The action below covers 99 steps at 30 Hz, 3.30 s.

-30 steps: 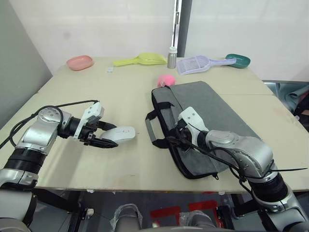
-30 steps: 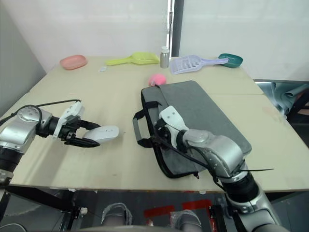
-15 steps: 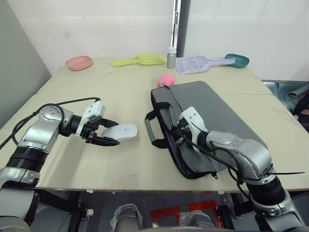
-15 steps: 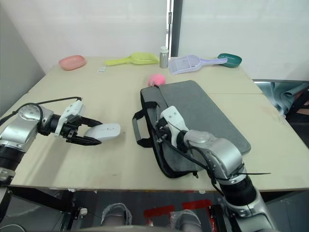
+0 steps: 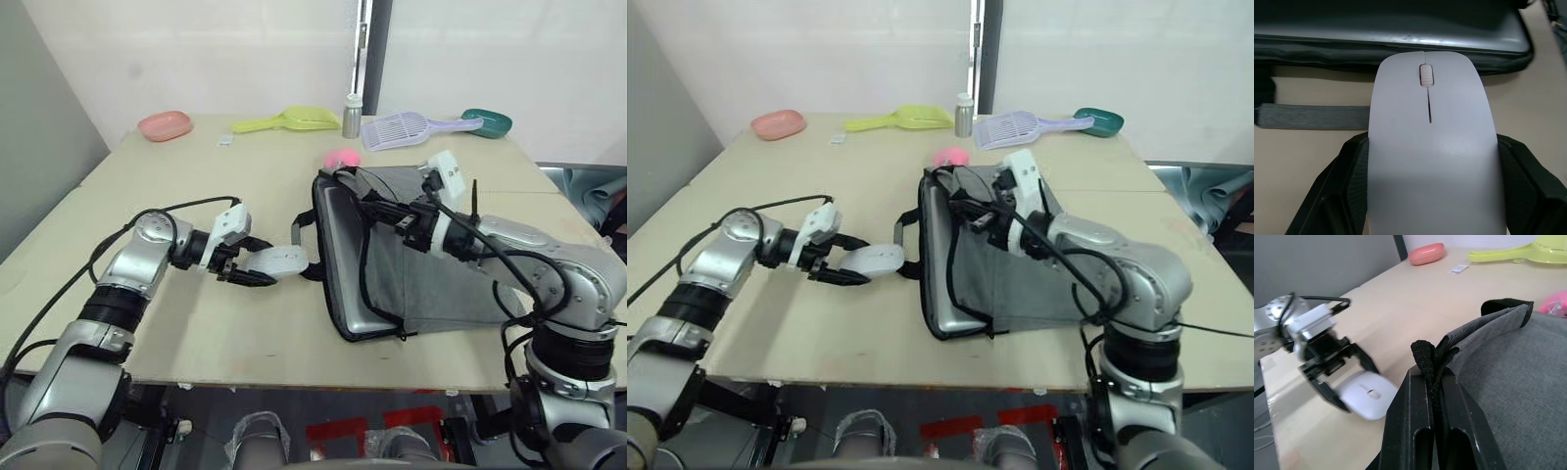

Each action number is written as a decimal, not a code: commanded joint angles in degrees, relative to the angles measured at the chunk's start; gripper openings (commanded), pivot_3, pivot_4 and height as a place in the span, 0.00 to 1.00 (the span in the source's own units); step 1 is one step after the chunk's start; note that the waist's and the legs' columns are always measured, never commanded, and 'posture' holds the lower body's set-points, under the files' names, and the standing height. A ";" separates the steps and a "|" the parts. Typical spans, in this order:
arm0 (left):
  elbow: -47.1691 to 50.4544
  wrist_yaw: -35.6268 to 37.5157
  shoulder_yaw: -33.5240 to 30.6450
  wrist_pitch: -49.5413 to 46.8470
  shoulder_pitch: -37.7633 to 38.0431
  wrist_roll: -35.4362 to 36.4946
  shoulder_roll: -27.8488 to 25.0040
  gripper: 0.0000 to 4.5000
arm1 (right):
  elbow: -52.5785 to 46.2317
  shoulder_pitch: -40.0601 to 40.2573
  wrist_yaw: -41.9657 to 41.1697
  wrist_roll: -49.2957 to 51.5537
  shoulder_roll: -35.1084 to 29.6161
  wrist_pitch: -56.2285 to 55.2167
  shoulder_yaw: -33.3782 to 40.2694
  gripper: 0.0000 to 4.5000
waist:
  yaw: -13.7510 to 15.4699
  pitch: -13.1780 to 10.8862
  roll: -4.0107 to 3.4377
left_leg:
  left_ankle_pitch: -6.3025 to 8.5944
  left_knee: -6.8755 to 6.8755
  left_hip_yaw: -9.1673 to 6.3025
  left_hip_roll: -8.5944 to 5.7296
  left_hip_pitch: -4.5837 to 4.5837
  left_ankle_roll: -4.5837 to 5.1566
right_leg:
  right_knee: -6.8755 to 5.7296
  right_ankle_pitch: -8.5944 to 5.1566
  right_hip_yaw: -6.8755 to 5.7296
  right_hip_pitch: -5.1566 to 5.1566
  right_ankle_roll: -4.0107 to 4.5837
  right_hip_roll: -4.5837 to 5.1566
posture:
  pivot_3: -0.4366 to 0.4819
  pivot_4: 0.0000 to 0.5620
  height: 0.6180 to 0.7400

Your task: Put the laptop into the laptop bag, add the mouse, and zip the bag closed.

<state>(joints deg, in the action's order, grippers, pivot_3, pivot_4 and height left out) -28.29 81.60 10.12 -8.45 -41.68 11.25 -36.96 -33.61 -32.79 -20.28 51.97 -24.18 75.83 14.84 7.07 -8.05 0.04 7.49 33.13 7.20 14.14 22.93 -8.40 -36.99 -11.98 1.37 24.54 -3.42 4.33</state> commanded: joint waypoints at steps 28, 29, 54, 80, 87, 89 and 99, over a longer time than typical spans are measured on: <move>-3.01 -20.52 5.15 0.50 -8.98 -10.80 21.28 0.64 | -2.82 1.41 -0.25 6.98 -4.53 -8.88 -2.49 0.01 | -0.07 0.00 0.01 | -0.01 0.02 0.00 -0.03 0.08 0.09 | 0.06 0.01 0.02 0.00 0.01 0.01 | 0.48 0.27 1.00; -2.59 -20.37 5.04 0.33 -8.81 -10.39 21.51 0.64 | -2.80 1.43 -0.15 7.05 -4.52 -8.89 -2.56 0.01 | -0.06 0.00 0.01 | -0.01 0.02 0.00 -0.03 0.08 0.09 | 0.05 0.01 0.02 0.00 0.01 0.01 | 0.48 0.27 1.00; 12.78 -12.02 -1.16 -3.75 -1.96 0.04 10.73 1.00 | -1.88 1.54 0.97 10.12 -6.37 -9.18 -2.53 0.00 | -0.27 -0.02 -0.03 | -0.01 -0.22 0.05 -0.03 0.11 0.08 | 0.39 0.02 -0.01 0.02 -0.01 0.01 | 0.48 0.27 1.00; -8.92 -10.77 0.29 8.88 -4.09 -2.84 17.91 1.00 | -2.57 1.43 3.15 12.36 -7.22 -9.71 -2.72 0.00 | -0.10 -0.03 -0.04 | -0.01 -0.31 0.11 -0.03 0.10 0.09 | 0.49 0.05 0.03 0.02 -0.05 0.00 | 0.48 0.27 1.00; -11.78 -11.76 0.20 8.61 -5.01 -4.19 19.36 1.00 | -2.64 1.59 4.06 13.20 -7.46 -10.11 -2.72 0.00 | -0.06 -0.03 -0.04 | -0.01 -0.31 0.11 -0.03 0.10 0.09 | 0.49 0.05 0.03 0.02 -0.06 0.00 | 0.48 0.27 1.00; -11.88 -11.63 -0.26 7.87 -5.11 -3.93 19.45 0.80 | -2.58 1.62 4.21 13.40 -7.54 -10.26 -2.77 0.00 | -0.07 -0.03 -0.04 | -0.01 -0.31 0.11 -0.03 0.10 0.09 | 0.48 0.05 0.03 0.02 -0.06 0.00 | 0.48 0.27 1.00; -8.55 -14.07 -0.57 5.60 -5.04 -3.73 22.35 0.58 | -2.38 1.61 4.33 13.60 -7.63 -10.80 -3.52 0.00 | 0.01 -0.03 -0.04 | -0.01 -0.30 0.11 -0.03 0.11 0.09 | 0.49 0.05 0.03 0.02 -0.05 0.01 | 0.48 0.27 1.00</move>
<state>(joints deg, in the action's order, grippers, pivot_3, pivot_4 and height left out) -38.52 68.22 9.99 -3.15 -45.51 7.07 -14.96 -34.18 -30.78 -15.70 63.82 -31.77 67.60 10.64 7.08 -8.08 0.00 7.49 32.83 7.30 14.11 23.05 -8.31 -36.50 -11.92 1.39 24.55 -3.47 4.34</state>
